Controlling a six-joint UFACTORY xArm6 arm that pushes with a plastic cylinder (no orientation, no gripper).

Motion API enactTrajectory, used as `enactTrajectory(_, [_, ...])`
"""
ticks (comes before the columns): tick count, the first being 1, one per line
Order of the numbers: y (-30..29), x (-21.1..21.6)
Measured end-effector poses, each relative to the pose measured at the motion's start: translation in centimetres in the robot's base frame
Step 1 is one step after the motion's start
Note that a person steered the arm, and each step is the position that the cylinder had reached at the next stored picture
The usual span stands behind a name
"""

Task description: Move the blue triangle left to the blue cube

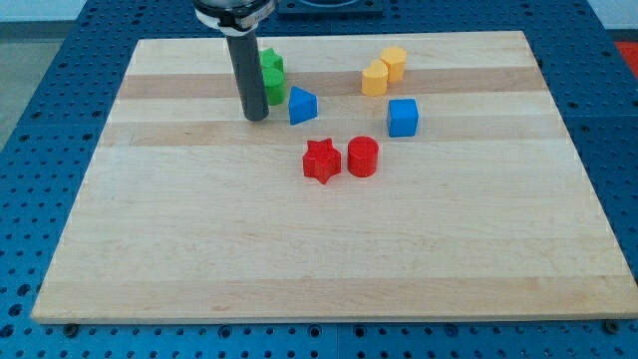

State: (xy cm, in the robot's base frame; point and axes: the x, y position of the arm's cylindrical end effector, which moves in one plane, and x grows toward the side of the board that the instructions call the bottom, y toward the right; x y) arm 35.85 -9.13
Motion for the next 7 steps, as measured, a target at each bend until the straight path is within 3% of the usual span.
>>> enactTrajectory(1, [6.2,0.6])
enactTrajectory(2, [7.2,0.6])
enactTrajectory(6, [4.3,0.3])
enactTrajectory(7, [5.7,-2.9])
